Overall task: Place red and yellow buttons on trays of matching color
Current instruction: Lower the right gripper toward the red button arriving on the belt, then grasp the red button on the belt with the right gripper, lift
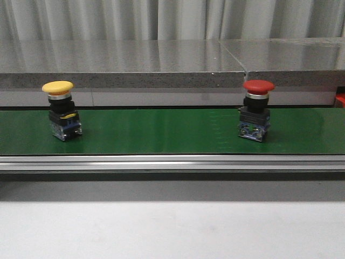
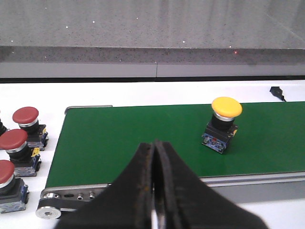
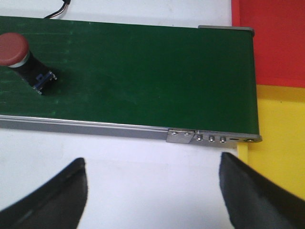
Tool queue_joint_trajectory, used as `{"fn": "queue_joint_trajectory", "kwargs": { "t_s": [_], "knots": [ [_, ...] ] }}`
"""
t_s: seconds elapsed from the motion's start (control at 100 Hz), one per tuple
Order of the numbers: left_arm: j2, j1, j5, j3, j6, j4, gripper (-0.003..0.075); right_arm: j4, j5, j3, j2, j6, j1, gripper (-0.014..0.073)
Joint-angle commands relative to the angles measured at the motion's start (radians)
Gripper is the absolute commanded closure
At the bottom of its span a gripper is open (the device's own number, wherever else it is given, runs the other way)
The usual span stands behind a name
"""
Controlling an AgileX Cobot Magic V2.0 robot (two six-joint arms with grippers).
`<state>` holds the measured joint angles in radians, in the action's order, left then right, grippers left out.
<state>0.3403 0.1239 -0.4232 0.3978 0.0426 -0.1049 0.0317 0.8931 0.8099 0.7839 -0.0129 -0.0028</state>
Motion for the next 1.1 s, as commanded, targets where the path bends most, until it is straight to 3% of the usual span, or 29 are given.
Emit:
{"fn": "queue_joint_trajectory", "kwargs": {
  "t_s": [0.0,0.31,0.7,1.09],
  "knots": [
    [0.005,0.007,0.076,0.027,0.0,-0.009,0.0739,0.017,-0.049,0.033,0.017,0.023,-0.001,-0.005],
    [0.005,0.007,0.076,0.027,0.0,-0.009,0.0739,0.228,-0.077,0.033,0.213,0.225,-0.001,-0.005],
    [0.005,0.007,0.076,0.027,0.0,-0.009,0.0739,0.235,-0.216,0.041,0.422,0.295,0.094,-0.005],
    [0.005,0.007,0.076,0.027,0.0,-0.009,0.0739,0.235,-0.249,0.208,0.584,0.311,0.1,-0.005]
  ]
}}
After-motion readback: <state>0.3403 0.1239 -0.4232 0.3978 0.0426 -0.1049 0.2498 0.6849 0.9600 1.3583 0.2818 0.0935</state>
